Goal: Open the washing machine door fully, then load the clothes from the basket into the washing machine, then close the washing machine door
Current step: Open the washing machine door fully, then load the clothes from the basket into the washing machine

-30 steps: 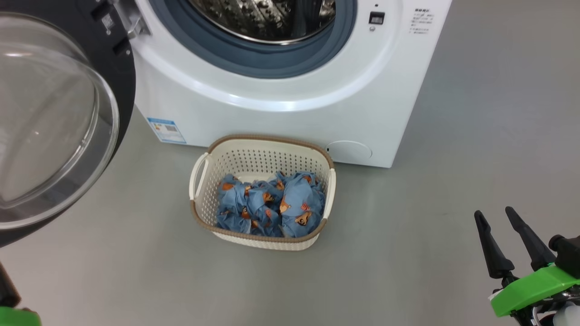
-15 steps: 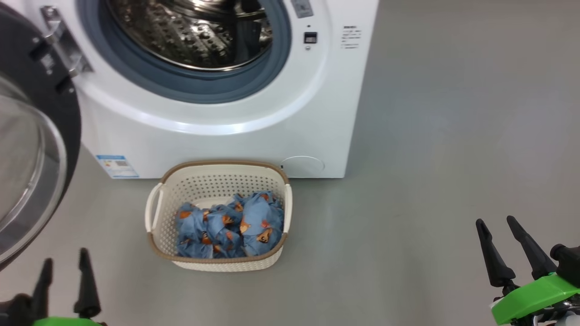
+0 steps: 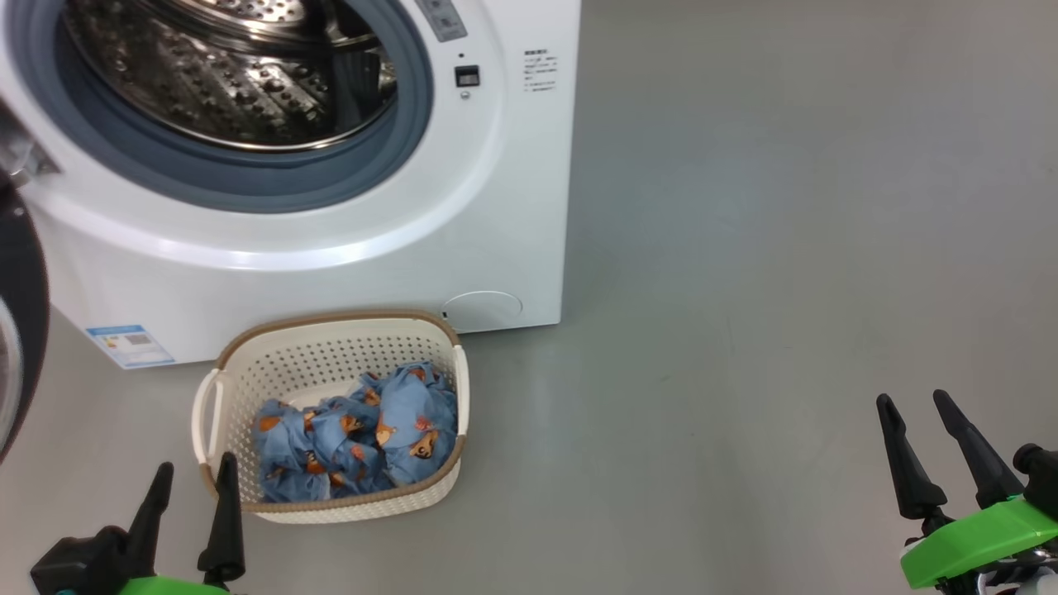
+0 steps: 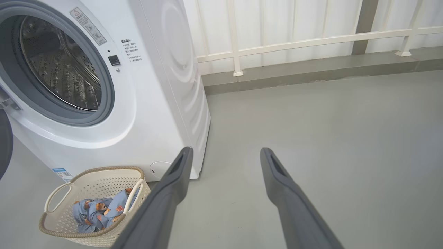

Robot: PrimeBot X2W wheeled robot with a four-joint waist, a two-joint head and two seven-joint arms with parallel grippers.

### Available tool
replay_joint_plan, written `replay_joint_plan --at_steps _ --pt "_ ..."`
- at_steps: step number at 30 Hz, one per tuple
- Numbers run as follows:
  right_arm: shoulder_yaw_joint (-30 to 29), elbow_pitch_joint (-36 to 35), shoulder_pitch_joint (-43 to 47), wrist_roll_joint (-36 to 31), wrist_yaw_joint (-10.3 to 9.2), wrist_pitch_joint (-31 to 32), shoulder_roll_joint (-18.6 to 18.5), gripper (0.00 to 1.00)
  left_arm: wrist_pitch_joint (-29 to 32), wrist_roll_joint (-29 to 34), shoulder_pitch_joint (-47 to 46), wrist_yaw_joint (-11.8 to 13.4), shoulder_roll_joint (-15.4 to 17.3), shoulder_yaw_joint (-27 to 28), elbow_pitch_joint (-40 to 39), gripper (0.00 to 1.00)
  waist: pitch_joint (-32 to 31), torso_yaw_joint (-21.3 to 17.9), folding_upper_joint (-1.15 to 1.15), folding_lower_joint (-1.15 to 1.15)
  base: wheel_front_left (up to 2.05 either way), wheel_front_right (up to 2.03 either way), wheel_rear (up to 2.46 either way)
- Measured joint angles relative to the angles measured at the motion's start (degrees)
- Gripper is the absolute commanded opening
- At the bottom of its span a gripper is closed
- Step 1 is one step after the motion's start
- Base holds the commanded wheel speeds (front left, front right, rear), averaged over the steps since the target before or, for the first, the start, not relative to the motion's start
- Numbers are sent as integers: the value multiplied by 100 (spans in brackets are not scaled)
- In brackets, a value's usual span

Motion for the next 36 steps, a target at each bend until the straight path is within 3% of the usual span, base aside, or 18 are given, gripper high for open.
replay_joint_plan --at_steps 11,25,36 --pt "-82 -33 91 0 0 0 75 100 0 -15 -1 0 62 -122 -97 100 22 -280 0 0 0 0 0" --pt "-170 -54 91 -8 0 0 121 100 0 -198 -4 0 120 -223 -135 100 14 -221 0 0 1 -3 2" --pt "-162 -67 90 -43 0 0 142 100 0 -310 -18 0 258 -382 -159 100 87 -182 0 0 72 -135 62"
